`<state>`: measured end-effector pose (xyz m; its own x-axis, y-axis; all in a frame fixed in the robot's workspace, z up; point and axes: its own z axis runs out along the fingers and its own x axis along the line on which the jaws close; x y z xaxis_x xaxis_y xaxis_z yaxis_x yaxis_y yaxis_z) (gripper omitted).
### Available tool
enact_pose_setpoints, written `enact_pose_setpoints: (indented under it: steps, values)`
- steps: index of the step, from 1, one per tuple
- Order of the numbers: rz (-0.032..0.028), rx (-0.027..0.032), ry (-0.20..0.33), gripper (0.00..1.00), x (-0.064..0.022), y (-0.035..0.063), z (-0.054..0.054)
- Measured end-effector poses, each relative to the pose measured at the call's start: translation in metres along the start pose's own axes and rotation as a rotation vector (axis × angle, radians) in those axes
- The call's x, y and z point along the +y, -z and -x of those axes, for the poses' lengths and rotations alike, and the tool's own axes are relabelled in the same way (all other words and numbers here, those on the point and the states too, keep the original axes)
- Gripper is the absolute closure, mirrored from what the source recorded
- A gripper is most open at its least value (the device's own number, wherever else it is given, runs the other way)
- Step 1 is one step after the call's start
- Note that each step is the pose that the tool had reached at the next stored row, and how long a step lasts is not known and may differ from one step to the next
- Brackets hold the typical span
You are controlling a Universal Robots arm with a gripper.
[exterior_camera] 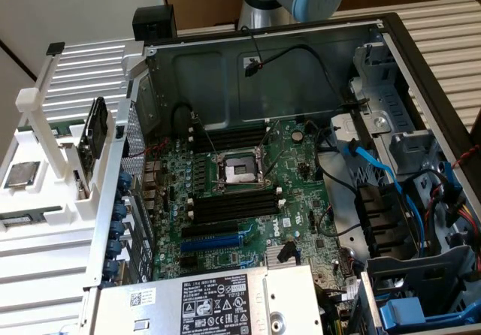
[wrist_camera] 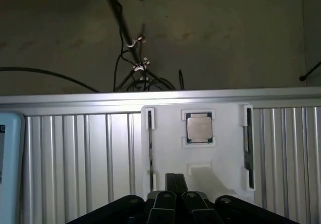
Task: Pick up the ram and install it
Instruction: 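Pick up the ram and move it above insertion slot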
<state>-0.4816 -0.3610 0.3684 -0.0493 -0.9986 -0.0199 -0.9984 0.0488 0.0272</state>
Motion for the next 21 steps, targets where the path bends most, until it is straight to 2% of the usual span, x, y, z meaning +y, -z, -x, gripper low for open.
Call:
enact_pose_setpoints:
  steps: [1, 2, 12, 14, 20, 21]
  values:
    - [-0.0038, -0.0002, 0.0, 0.89, 0.0051, -0.0033, 0.0]
    - [-0.0055, -0.0003, 0.0, 0.89, 0.0065, -0.0069, 0.0]
    - [-0.0055, -0.0003, 0.001, 0.89, 0.0049, -0.0289, -0.005]
    - [-0.0054, -0.0002, 0.001, 0.89, 0.0003, -0.0395, -0.01]
    - [-0.0055, -0.0002, 0.001, 0.89, -0.0115, -0.0537, -0.018]
    - [-0.0056, -0.0003, 0.001, 0.89, -0.0158, -0.059, -0.021]
